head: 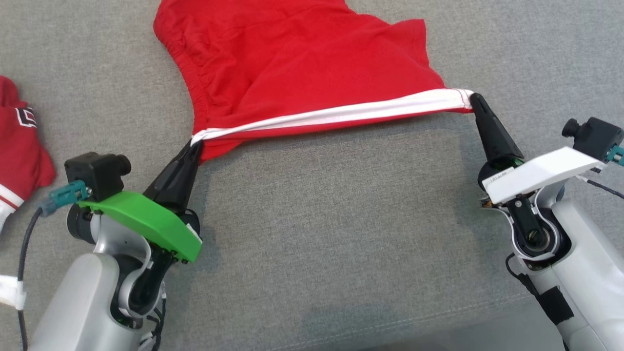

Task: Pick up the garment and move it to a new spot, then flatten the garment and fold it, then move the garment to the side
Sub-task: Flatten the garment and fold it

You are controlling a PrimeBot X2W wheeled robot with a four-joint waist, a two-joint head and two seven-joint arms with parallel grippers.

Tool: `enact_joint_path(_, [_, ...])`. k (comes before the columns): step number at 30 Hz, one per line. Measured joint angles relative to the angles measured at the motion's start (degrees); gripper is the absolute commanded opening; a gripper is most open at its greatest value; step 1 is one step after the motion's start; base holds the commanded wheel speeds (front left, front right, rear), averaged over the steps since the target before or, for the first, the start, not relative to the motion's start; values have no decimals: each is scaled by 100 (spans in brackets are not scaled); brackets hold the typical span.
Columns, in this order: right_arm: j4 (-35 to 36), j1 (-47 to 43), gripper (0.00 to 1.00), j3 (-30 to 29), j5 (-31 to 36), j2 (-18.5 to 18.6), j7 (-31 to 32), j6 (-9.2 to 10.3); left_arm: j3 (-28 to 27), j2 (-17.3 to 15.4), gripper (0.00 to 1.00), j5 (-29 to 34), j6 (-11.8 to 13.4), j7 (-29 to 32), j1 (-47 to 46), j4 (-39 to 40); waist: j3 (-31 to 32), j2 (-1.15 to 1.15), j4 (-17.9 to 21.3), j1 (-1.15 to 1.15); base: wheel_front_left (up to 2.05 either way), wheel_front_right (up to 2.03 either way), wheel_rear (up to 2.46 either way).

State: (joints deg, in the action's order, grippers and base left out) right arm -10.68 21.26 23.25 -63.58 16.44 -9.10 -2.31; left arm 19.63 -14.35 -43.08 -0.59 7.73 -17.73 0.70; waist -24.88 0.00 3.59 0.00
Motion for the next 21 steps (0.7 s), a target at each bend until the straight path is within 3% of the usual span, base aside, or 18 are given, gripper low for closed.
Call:
enact_joint_path(9, [-142, -656, 0, -19, -3, 196, -189, -172, 94, 252, 0, 9, -244, -799, 711, -53, 371, 0, -46, 0, 0, 0, 0])
enact_joint_path(21, [-207, -1998, 0, -30, -126, 401, -254, -267, 472, 310, 0, 166, -452, -1582, 1913, -343, 1039, 0, -242, 0, 0, 0, 0])
